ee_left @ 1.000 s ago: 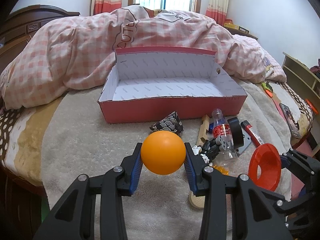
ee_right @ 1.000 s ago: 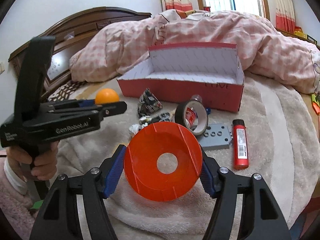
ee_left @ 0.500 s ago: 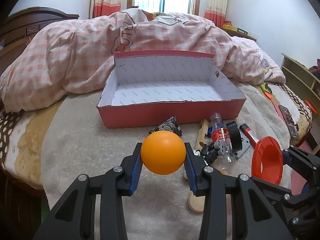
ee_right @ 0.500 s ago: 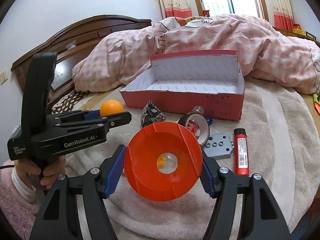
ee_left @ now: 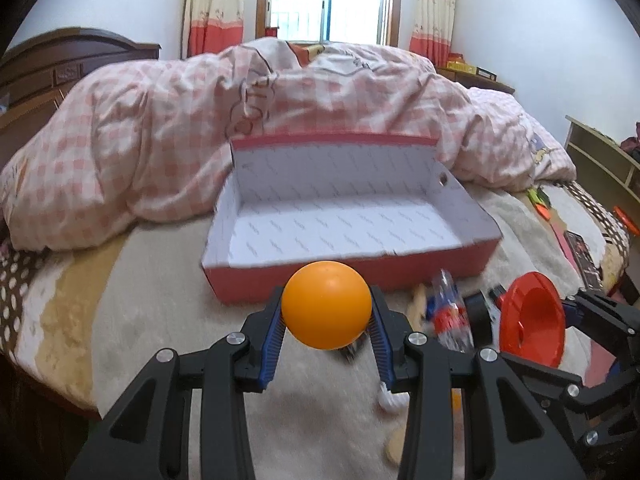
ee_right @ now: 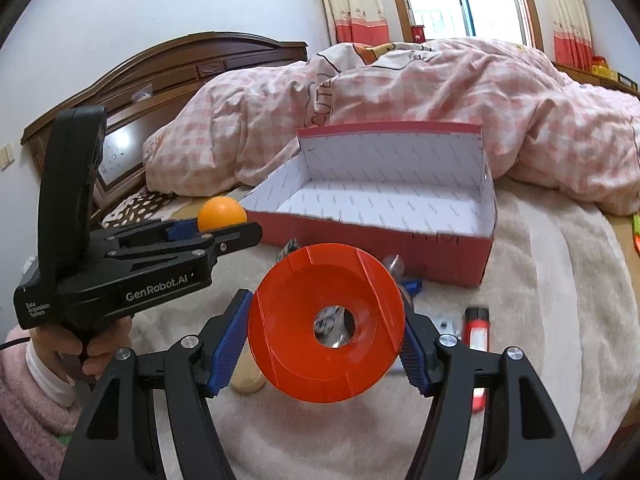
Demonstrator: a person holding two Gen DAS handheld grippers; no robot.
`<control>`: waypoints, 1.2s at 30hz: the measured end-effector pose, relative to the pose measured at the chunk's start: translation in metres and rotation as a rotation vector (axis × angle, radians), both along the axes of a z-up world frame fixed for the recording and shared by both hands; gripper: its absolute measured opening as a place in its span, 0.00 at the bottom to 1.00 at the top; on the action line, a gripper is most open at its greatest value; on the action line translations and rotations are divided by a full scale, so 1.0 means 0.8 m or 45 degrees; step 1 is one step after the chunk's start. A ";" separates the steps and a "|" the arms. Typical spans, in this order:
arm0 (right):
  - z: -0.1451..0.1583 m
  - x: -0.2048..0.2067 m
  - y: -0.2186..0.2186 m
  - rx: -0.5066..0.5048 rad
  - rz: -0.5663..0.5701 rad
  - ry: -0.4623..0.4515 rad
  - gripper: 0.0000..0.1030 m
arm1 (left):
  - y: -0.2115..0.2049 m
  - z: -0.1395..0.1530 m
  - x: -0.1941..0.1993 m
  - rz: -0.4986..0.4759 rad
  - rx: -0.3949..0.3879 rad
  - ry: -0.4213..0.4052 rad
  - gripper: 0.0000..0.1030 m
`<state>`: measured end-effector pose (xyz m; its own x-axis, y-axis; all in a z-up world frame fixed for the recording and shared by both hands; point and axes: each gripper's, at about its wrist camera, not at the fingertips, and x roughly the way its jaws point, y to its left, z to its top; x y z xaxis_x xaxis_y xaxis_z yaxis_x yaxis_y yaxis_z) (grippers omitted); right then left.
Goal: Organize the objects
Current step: 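Carry both into the shoebox and open both tools to release them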
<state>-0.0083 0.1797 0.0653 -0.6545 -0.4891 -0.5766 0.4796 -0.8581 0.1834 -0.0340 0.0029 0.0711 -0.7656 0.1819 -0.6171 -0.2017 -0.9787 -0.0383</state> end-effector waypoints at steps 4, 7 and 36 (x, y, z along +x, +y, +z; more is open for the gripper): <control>0.011 -0.025 -0.003 0.060 -0.020 0.015 0.66 | 0.000 0.013 -0.025 0.014 -0.001 0.033 0.37; 0.020 -0.050 -0.001 0.065 -0.041 0.021 0.66 | 0.004 0.018 -0.048 0.024 -0.018 0.049 0.37; -0.034 -0.262 -0.037 0.324 -0.144 -0.148 0.66 | 0.006 -0.048 -0.232 0.197 -0.007 -0.251 0.38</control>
